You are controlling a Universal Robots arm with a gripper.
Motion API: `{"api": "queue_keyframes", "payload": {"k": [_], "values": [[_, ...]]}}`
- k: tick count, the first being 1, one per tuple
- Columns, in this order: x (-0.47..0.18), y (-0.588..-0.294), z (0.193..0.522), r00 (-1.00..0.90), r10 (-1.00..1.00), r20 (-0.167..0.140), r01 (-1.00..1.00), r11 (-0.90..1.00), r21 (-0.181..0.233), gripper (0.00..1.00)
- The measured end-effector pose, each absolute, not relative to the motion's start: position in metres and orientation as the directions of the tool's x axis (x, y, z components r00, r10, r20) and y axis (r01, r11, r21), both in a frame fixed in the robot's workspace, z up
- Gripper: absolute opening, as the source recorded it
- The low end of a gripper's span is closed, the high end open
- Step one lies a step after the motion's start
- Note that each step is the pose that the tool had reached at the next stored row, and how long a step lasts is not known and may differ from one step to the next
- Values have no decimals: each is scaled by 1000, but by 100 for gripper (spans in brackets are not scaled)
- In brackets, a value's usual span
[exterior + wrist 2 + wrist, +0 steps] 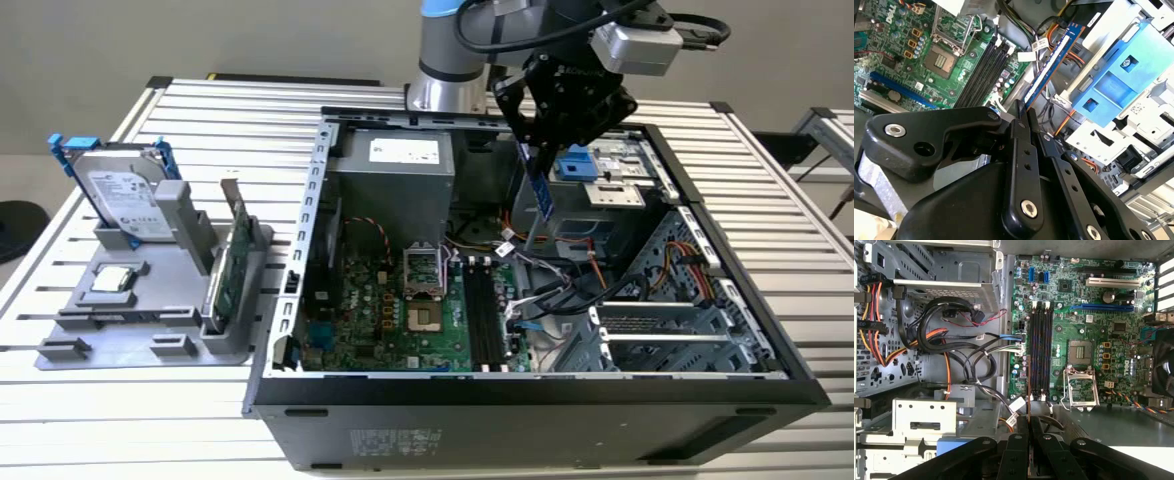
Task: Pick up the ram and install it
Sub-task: 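Insert the ram into the slot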
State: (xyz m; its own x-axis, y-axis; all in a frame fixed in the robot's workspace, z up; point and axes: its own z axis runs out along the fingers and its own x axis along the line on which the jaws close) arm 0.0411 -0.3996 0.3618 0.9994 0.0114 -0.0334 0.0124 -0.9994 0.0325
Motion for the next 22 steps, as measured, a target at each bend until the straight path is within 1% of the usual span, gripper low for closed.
{"api": "queue_keyframes", "payload": {"k": [22], "values": [[44,-400,357,999,11,-33,12,-999,32,0]]}}
